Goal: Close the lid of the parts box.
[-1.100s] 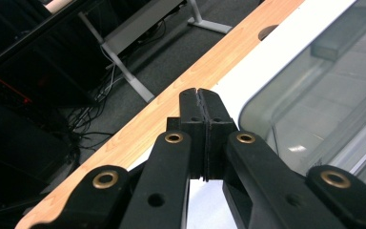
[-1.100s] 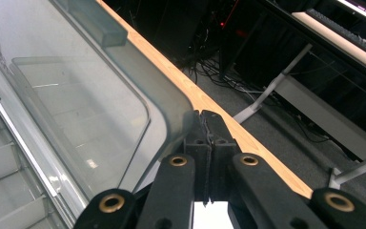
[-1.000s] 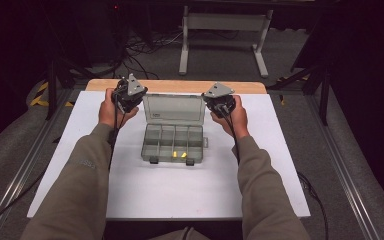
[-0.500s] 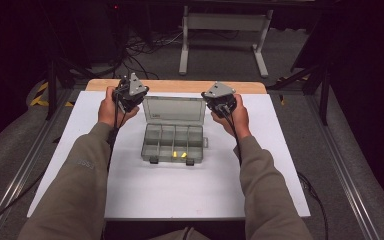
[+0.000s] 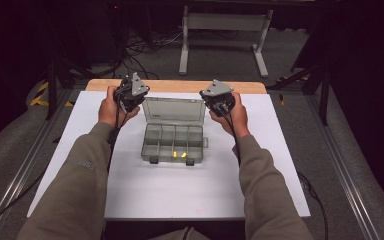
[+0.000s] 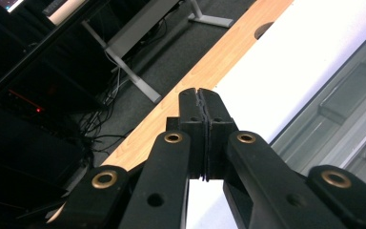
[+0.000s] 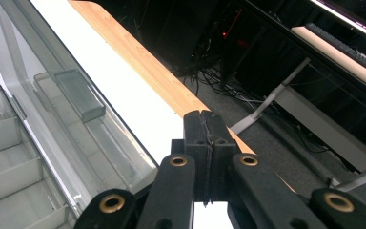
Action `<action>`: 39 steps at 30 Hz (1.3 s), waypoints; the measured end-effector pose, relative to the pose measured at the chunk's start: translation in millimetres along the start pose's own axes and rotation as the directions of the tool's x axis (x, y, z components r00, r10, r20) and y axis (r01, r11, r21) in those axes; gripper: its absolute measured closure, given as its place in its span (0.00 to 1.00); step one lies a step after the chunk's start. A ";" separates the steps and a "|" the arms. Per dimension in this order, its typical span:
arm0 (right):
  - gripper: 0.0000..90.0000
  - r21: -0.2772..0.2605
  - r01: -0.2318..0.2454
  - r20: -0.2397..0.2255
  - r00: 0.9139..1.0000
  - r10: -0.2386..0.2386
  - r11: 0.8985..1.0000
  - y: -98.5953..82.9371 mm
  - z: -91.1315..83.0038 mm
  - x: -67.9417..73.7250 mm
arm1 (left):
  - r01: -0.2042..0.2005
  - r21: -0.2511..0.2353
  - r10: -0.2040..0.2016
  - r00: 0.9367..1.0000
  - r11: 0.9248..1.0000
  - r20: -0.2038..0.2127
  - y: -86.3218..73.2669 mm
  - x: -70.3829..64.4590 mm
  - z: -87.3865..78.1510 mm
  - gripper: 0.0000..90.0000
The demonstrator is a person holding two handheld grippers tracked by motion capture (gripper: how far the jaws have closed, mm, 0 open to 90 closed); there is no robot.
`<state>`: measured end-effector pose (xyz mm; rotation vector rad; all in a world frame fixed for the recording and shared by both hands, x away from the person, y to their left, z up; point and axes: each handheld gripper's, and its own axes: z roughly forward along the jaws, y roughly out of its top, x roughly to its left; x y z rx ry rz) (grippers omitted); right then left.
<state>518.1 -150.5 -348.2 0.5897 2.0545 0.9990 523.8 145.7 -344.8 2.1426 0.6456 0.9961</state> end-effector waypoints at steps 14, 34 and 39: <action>1.00 0.003 0.016 -0.020 1.000 -0.016 1.000 3.9 -4.8 2.8 | -0.050 -0.007 0.051 0.998 0.999 0.025 2.9 -3.7 -7.7 0.99; 1.00 0.013 0.031 -0.081 0.996 -0.030 0.999 0.5 -16.4 20.8 | -0.080 -0.007 0.080 0.995 0.997 0.065 -12.2 -15.4 -17.8 0.98; 1.00 0.016 0.033 -0.102 0.994 -0.032 0.999 -2.9 -20.3 26.2 | -0.105 -0.019 0.106 0.991 0.994 0.080 -13.7 -21.2 -23.2 0.98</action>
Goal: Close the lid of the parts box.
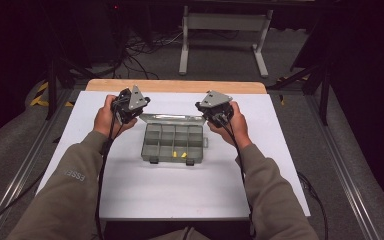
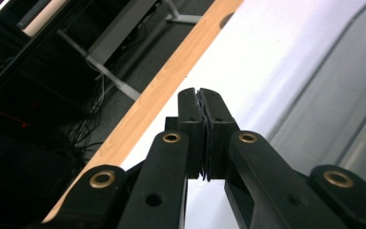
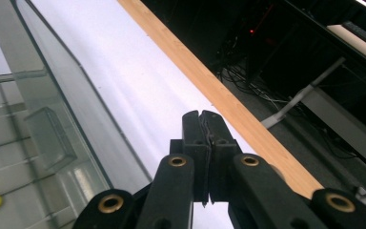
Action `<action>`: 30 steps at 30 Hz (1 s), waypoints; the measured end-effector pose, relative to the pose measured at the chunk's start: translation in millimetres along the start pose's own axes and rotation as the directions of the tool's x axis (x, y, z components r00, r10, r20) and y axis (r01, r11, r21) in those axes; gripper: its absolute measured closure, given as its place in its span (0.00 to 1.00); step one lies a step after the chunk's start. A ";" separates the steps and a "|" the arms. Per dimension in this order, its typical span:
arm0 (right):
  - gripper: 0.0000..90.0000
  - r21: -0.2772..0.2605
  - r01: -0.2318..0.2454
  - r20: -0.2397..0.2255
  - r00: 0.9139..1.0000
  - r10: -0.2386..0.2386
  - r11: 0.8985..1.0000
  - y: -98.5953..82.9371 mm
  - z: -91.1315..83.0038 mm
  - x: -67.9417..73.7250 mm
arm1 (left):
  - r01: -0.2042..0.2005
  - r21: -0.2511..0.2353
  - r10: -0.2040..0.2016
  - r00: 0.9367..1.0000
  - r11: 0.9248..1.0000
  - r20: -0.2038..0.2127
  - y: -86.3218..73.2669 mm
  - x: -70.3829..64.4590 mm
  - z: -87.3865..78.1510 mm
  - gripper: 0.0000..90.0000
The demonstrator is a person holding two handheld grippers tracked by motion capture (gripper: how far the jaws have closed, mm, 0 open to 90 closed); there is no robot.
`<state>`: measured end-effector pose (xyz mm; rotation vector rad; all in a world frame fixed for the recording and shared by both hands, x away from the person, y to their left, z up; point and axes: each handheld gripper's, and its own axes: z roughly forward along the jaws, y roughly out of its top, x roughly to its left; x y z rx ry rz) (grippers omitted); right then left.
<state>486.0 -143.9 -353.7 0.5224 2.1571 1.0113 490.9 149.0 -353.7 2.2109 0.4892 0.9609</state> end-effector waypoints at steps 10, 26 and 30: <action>0.99 0.010 -0.003 -0.079 0.997 0.003 1.000 -4.0 -9.8 16.8 | -0.067 -0.011 0.067 0.997 0.998 0.040 -2.8 -22.0 -11.3 0.98; 1.00 0.045 -0.019 -0.206 0.978 0.028 0.999 -15.1 -25.1 50.7 | -0.107 -0.058 0.115 0.984 0.993 0.139 -14.0 -52.8 -37.1 0.99; 1.00 0.048 -0.017 -0.213 0.977 0.026 0.999 -18.8 -29.4 59.1 | -0.100 -0.075 0.111 0.981 0.992 0.161 -19.0 -58.9 -42.4 0.99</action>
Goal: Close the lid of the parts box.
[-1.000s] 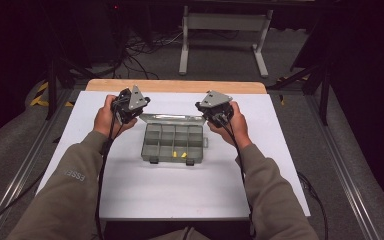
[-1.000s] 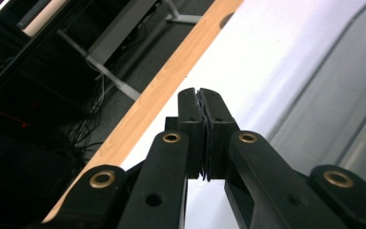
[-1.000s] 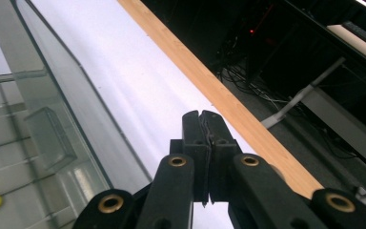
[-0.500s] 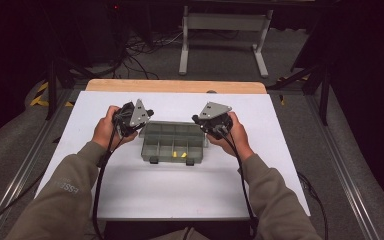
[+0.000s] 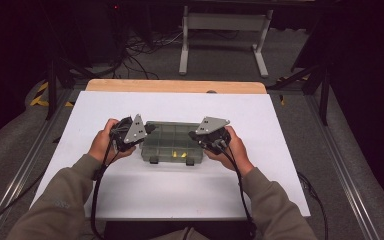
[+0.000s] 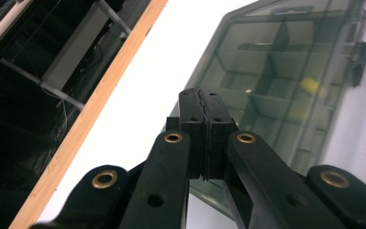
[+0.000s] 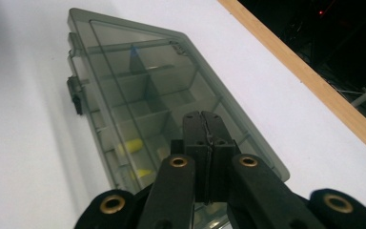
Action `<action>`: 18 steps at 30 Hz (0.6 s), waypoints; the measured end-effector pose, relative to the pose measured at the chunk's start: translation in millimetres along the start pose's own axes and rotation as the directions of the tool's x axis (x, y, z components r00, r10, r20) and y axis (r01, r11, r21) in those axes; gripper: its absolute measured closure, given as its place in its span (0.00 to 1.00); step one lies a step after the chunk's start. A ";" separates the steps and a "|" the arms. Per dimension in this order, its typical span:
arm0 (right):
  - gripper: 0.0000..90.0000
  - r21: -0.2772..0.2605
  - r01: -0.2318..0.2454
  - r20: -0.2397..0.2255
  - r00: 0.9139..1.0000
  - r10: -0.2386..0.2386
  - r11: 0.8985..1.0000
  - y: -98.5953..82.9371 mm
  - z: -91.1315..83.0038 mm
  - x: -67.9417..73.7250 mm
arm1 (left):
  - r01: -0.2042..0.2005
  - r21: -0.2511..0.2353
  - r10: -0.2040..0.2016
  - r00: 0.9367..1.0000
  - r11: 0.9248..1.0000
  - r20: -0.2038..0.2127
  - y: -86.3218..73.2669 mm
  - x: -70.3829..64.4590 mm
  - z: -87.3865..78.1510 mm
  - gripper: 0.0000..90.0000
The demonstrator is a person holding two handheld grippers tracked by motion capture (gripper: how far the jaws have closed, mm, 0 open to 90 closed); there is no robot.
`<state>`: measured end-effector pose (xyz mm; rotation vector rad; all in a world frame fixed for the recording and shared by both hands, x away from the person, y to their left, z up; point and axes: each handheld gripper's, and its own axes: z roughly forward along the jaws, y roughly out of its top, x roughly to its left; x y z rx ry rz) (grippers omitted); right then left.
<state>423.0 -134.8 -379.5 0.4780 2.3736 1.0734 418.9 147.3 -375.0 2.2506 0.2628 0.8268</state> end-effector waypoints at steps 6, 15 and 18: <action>1.00 0.005 -0.003 0.003 1.000 0.003 1.000 -6.8 -2.7 11.2 | 0.015 -0.017 -0.014 1.000 1.000 0.026 -8.2 -14.4 -4.4 0.99; 1.00 -0.005 -0.011 0.018 1.000 0.011 1.000 -15.3 -6.2 23.0 | 0.087 -0.061 -0.084 0.995 0.994 0.049 -22.5 -25.3 -11.0 1.00; 1.00 -0.001 -0.018 0.020 1.000 0.018 1.000 -19.8 -5.3 26.3 | 0.107 -0.068 -0.104 0.993 0.992 0.056 -26.9 -29.2 -12.1 1.00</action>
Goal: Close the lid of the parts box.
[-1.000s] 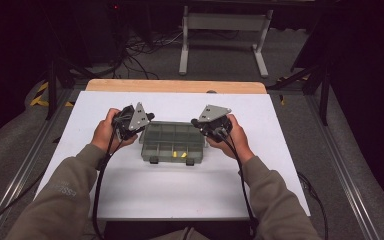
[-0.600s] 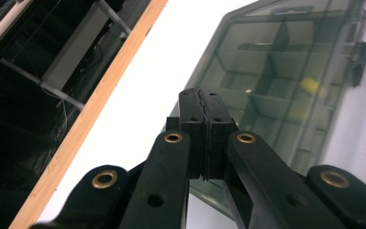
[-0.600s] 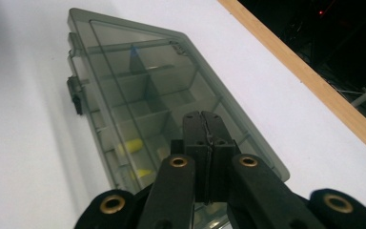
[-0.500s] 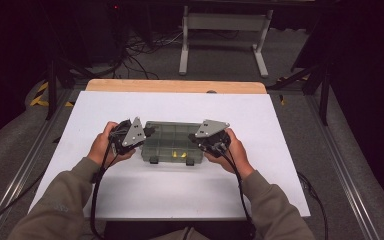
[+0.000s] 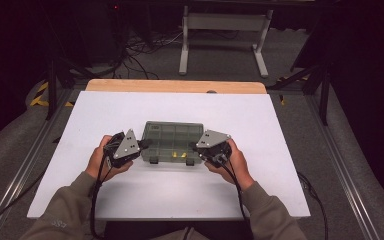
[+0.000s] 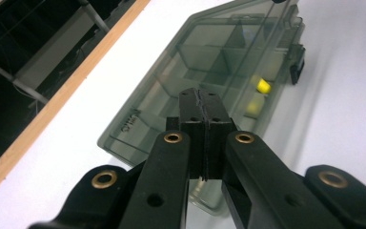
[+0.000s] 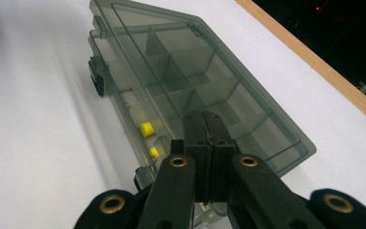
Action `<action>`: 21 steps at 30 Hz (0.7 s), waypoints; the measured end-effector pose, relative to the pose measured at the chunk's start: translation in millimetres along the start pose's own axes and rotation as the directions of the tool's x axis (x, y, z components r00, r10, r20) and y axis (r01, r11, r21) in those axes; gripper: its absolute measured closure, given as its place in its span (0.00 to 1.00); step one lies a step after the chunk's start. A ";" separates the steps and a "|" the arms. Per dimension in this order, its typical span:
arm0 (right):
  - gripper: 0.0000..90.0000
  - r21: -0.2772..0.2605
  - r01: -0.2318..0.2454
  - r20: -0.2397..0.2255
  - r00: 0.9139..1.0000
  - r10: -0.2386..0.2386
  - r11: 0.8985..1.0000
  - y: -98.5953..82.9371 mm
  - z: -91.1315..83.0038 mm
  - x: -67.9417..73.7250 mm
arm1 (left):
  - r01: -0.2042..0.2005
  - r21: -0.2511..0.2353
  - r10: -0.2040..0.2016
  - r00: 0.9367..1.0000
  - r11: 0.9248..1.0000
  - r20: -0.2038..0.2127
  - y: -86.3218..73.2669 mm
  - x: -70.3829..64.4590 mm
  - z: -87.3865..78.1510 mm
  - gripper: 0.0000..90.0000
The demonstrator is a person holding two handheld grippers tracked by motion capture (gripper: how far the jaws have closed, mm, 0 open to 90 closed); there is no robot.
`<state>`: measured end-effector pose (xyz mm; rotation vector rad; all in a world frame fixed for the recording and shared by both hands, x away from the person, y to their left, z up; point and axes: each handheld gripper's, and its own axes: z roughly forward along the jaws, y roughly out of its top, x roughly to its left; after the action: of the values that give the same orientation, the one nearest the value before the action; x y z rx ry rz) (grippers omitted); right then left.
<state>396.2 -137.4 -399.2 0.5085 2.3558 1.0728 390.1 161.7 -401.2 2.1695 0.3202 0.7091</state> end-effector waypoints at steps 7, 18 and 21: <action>1.00 -0.013 -0.044 0.002 0.999 0.044 0.999 -9.6 -0.5 0.9 | 0.059 -0.029 -0.059 0.998 0.998 -0.002 -9.3 -3.4 -3.1 1.00; 0.99 -0.029 -0.094 0.018 0.995 0.095 0.995 -18.3 0.7 -4.4 | 0.098 -0.011 -0.098 0.995 0.995 -0.001 -19.3 -4.0 7.2 1.00; 0.99 -0.028 -0.102 0.023 0.994 0.103 0.994 -21.1 2.3 -5.9 | 0.100 0.003 -0.100 0.995 0.995 0.002 -22.2 -4.7 11.4 1.00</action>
<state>399.7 -152.2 -415.2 0.6348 2.3133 1.1355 393.2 166.6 -425.9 2.1404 0.4258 0.6507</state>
